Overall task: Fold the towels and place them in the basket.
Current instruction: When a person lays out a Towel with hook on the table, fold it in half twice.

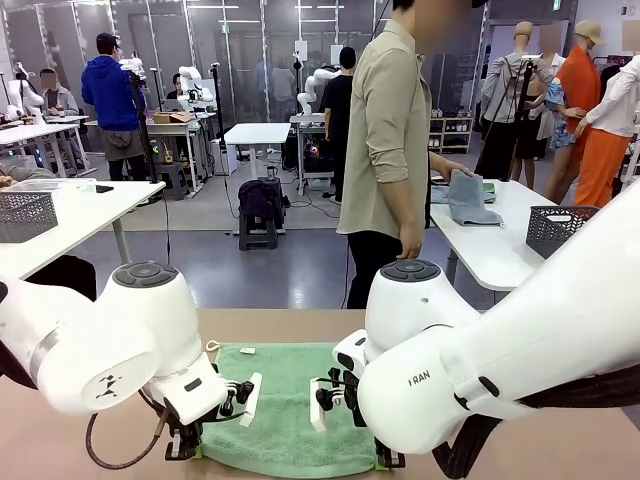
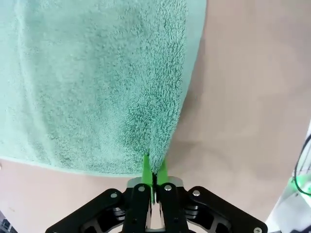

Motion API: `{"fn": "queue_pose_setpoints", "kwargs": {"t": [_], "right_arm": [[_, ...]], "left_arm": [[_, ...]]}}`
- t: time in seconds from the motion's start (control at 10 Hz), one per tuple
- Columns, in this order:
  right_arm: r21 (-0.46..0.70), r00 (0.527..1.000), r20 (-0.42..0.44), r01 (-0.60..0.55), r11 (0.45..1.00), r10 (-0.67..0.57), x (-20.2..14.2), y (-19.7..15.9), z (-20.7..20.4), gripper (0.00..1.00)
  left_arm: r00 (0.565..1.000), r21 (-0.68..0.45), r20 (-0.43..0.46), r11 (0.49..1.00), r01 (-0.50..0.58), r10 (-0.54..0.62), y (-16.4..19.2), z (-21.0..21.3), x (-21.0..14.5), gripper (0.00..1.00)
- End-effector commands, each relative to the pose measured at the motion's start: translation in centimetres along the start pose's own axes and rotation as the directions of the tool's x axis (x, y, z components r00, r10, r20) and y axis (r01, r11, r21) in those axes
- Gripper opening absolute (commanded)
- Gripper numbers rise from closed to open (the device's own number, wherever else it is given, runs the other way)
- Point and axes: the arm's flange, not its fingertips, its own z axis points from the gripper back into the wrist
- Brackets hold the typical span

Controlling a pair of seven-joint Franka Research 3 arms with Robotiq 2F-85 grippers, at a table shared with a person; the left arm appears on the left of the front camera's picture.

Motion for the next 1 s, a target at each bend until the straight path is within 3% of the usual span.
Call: {"fn": "queue_pose_setpoints", "kwargs": {"t": [0.0,0.4,0.9], "right_arm": [[-0.010,1.000,-0.004,0.000,1.000,0.000,-0.3,-0.4,1.9,0.04],[-0.039,1.000,-0.013,0.006,0.999,-0.007,0.0,-1.5,5.0,0.04],[-0.054,1.000,-0.008,0.019,0.998,-0.019,0.2,-1.4,6.9,0.04]], "left_arm": [[0.999,0.008,-0.018,0.999,-0.041,0.042,0.8,2.6,-0.8,0.04],[0.997,0.038,-0.026,0.996,-0.076,0.077,2.4,6.0,-1.4,0.04],[0.994,0.021,-0.040,0.995,-0.101,0.102,2.8,7.2,-1.4,0.04]]}}
